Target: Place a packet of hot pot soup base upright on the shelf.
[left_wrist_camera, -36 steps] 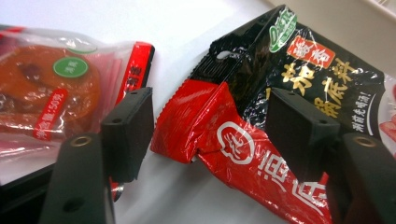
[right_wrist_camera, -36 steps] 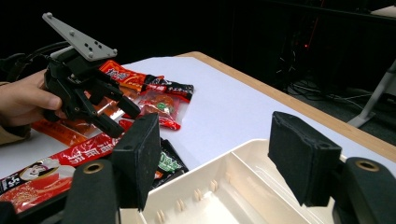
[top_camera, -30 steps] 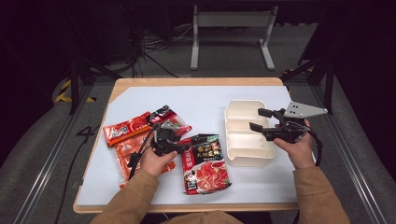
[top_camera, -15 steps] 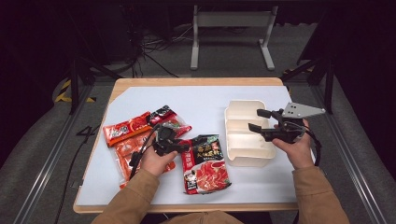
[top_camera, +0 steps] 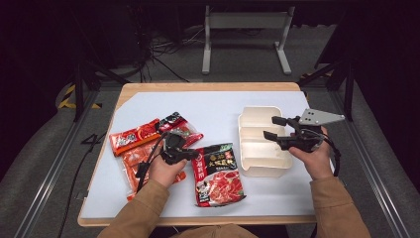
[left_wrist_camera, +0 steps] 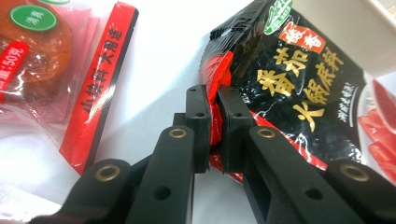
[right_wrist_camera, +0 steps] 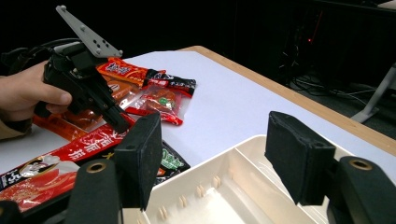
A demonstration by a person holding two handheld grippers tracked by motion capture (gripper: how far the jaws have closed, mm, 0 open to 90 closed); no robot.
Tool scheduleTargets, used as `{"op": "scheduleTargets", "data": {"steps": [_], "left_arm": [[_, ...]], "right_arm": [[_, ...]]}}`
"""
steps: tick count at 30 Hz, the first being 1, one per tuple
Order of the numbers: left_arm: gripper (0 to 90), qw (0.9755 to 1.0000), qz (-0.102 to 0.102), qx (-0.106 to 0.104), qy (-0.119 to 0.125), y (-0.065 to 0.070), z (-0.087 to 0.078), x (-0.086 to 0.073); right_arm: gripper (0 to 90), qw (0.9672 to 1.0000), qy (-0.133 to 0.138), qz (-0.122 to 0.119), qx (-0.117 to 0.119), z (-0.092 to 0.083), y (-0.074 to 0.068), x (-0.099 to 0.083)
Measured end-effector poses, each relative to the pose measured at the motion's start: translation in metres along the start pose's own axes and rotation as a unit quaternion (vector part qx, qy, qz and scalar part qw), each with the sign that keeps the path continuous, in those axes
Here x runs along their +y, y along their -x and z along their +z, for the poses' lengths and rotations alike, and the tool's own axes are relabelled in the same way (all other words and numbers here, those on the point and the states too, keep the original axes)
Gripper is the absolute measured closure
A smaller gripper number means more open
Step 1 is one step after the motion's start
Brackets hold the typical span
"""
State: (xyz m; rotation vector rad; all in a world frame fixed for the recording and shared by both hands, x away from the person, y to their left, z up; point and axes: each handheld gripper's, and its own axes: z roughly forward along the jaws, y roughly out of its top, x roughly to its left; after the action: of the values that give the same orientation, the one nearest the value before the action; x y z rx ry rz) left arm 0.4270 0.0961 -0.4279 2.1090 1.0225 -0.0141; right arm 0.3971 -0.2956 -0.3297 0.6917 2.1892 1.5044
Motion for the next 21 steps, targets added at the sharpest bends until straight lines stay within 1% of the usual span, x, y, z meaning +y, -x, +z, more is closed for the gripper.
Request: {"op": "scheduleTargets", "data": {"steps": [2,3,7,10,11,14,15,17,19,21], "left_arm": [[85.0,0.9999,0.002,-0.003,0.009,0.002,-0.005,0.001],[85.2,0.9999,0.002,-0.003,0.009,0.002,-0.005,0.001],[85.4,0.9995,0.003,-0.010,0.031,0.010,-0.014,0.003],[85.5,0.9989,0.014,-0.008,0.044,0.016,-0.022,0.006],[85.6,0.9988,0.012,-0.011,0.047,0.018,-0.024,0.006],[85.6,0.9979,0.021,-0.013,0.059,0.023,-0.031,0.008],[85.7,0.9976,0.023,-0.013,0.064,0.026,-0.033,0.009],[85.8,0.9965,0.032,-0.008,0.076,0.030,-0.040,0.010],[85.9,0.9946,0.048,0.001,0.092,0.036,-0.047,0.011],[86.0,0.9927,0.056,0.003,0.106,0.042,-0.053,0.011]], "right_arm": [[39.3,1.0000,0.001,-0.001,0.000,0.000,0.000,0.000],[39.3,1.0000,0.001,-0.001,0.000,0.000,0.000,0.000],[41.6,1.0000,0.007,-0.003,-0.001,-0.002,0.000,0.001],[42.3,0.9999,0.012,-0.003,-0.006,-0.004,0.000,0.002],[42.2,0.9999,0.015,0.000,-0.005,-0.004,0.000,0.002],[42.6,0.9998,0.017,0.001,-0.007,-0.006,0.000,0.003],[42.7,0.9998,0.018,0.000,-0.007,-0.006,0.000,0.003],[43.5,0.9998,0.018,0.002,-0.008,-0.007,0.000,0.004],[44.1,0.9998,0.019,0.005,-0.007,-0.009,0.000,0.005],[44.5,0.9998,0.019,0.006,-0.006,-0.010,-0.001,0.005]]}}
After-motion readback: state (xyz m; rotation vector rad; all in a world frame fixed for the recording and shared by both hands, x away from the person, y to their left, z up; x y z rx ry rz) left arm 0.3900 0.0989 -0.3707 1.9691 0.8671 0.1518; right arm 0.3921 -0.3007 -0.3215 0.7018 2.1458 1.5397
